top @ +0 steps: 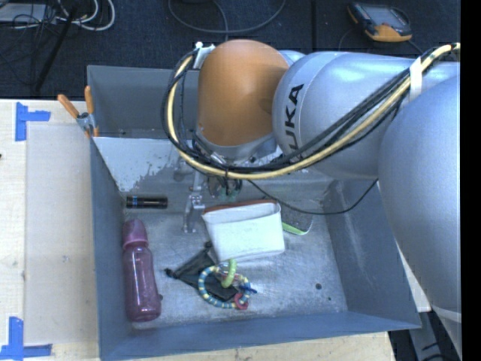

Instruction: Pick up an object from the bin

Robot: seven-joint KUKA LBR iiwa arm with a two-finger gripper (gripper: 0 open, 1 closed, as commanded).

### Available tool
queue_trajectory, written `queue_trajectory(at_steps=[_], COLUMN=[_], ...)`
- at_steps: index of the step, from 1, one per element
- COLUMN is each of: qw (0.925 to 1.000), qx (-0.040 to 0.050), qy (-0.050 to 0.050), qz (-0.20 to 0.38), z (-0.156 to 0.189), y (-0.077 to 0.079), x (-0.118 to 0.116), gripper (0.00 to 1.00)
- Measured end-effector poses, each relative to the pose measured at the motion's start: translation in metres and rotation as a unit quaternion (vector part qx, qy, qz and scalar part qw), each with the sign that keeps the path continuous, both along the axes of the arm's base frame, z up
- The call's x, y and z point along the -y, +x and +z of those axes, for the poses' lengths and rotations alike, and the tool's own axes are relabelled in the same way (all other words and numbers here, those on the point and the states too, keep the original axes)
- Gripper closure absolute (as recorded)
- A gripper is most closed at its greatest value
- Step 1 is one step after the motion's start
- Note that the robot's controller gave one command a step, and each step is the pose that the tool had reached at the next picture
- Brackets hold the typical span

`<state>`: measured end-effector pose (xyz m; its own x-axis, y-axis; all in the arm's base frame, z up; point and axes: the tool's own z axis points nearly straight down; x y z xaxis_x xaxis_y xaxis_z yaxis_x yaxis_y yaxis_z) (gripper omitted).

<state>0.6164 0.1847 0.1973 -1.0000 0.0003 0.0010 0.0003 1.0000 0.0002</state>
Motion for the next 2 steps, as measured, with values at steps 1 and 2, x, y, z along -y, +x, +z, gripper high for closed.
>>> queue_trajectory(at_steps=[1, 2], qw=[0.9990, 0.9953], qx=[0.0039, -0.0045], qy=[0.001, -0.002], qz=[-0.044, -0.096], z=[-0.023, -0.043], y=[-0.016, -0.036], x=[0.002, 0.009], gripper=[0.00, 0.00])
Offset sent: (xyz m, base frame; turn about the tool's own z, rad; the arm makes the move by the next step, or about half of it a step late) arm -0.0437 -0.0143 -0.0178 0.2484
